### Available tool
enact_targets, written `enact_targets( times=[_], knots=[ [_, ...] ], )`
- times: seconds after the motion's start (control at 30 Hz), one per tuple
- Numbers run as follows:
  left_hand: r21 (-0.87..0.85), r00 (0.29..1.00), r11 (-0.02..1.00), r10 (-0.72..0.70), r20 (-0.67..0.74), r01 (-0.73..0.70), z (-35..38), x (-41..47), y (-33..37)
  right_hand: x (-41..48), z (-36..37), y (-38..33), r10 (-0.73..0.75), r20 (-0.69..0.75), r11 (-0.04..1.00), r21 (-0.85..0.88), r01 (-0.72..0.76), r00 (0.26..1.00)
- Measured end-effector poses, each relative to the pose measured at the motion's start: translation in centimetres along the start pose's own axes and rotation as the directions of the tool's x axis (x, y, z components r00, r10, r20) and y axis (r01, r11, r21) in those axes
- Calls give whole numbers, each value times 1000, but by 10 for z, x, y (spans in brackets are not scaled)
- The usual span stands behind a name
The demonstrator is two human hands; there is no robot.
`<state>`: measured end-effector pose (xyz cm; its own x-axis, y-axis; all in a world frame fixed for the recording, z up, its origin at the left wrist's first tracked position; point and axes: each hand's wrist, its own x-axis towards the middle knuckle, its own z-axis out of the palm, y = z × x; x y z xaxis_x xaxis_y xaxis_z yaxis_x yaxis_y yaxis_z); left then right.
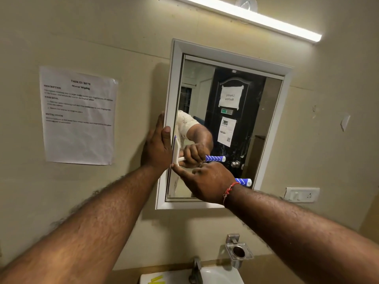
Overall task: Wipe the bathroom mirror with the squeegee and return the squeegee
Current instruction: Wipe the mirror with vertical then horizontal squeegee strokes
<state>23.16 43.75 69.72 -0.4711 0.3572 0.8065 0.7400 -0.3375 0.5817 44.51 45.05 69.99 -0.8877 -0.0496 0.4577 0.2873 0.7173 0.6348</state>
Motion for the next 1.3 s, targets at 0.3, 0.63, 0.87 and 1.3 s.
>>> enact_targets(
  times=[0.3,0.63,0.87,1.3],
  knots=[
    [-13,1000,1000,-3,8,3,-1,-6,1,1,8,-2,40,53,999,20,-41,998],
    [-14,1000,1000,-17,19,18,1,-7,-3,0,12,-4,41,43,999,23,-42,998],
    [-4,1000,1000,-25,9,25,-1,-9,1,0,14,-4,39,57,999,12,-40,998],
    [11,1000,1000,-24,12,24,-1,-10,0,-2,12,-5,8,95,1000,1,-8,995]
  ],
)
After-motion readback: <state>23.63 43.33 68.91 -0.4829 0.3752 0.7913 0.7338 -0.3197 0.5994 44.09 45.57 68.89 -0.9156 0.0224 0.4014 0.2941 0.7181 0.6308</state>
